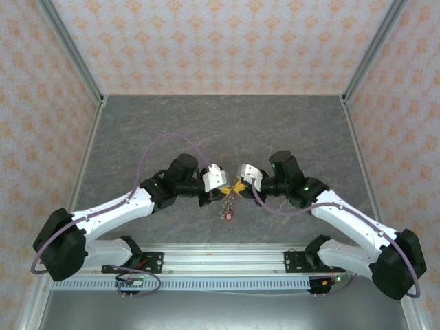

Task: Put the keys on the keyring

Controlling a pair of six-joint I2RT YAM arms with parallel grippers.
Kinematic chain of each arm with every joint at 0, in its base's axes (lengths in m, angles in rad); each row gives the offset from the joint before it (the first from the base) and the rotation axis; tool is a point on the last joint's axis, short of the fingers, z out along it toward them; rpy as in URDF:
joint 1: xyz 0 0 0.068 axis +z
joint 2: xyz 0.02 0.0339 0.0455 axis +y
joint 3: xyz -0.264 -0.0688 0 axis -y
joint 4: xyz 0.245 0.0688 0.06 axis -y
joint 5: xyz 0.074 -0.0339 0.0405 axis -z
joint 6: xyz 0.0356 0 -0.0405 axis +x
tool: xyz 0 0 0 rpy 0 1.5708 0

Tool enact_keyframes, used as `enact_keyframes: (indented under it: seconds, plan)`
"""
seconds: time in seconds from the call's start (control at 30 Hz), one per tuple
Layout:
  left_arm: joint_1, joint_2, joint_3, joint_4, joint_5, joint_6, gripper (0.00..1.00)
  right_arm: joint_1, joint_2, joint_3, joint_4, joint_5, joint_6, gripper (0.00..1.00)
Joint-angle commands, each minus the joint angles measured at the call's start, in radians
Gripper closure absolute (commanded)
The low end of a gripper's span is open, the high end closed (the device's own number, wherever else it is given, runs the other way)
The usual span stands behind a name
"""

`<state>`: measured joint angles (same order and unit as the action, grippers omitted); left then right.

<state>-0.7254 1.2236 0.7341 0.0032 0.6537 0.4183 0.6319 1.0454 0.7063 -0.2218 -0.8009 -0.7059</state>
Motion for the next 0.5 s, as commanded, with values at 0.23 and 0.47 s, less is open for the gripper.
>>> enact_keyframes:
  seconds: [0.23, 0.47]
  plan:
    - [-0.006, -0.036, 0.020, 0.022, -0.009, -0.010, 0.78, 0.003, 0.004, 0.050, -0.002, -0.020, -0.037, 1.00]
    - [-0.008, 0.005, 0.059, -0.024, 0.023, 0.013, 0.77, 0.002, -0.001, 0.043, 0.047, -0.040, -0.017, 1.00]
